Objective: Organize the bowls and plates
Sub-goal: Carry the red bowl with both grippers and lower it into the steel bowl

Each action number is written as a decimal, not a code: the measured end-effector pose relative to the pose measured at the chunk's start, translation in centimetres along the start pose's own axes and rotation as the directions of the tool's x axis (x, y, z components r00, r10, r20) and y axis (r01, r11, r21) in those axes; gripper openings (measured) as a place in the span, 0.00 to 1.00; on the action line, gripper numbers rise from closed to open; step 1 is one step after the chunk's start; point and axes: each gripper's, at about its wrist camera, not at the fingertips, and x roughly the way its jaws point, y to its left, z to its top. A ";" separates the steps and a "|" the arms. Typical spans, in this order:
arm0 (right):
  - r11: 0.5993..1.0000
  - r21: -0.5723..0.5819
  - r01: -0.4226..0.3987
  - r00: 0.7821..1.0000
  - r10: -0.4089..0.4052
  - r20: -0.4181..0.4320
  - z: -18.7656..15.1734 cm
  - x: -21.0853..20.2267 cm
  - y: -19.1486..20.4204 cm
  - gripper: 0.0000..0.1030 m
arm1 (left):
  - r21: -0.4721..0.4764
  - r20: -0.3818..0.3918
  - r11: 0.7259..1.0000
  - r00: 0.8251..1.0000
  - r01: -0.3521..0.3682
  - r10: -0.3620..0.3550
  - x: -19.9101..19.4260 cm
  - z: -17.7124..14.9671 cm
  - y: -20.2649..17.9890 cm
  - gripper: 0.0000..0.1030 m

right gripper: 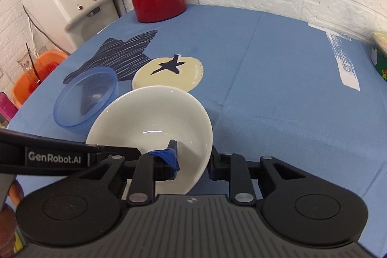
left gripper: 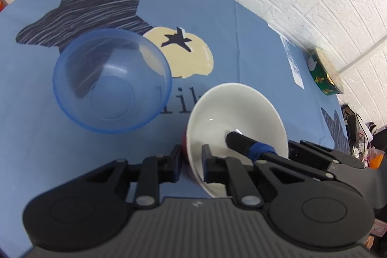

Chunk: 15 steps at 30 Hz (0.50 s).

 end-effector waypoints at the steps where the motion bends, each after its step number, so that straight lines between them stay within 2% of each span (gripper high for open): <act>1: 1.000 0.006 -0.006 1.000 0.006 0.000 -0.2 -0.3 0.0 0.06 | 0.005 -0.006 1.000 1.000 0.000 0.000 -0.4 -0.3 -0.1 0.07; 7: 1.000 0.007 -0.012 1.000 0.012 -0.001 -2.1 -3.9 1.5 0.08 | 0.042 -0.037 0.999 0.999 0.007 -0.006 -4.4 -3.7 -1.5 0.06; 10: 1.000 0.011 -0.005 1.000 0.005 -0.003 -3.6 -7.0 2.3 0.09 | 0.038 -0.055 0.998 0.997 0.050 -0.048 -7.4 -6.0 -2.3 0.05; 15: 0.999 0.043 -0.008 1.000 0.008 -0.006 -7.6 -13.9 3.7 0.11 | 0.097 -0.057 0.990 0.994 0.100 -0.095 -12.6 -11.3 -4.4 0.05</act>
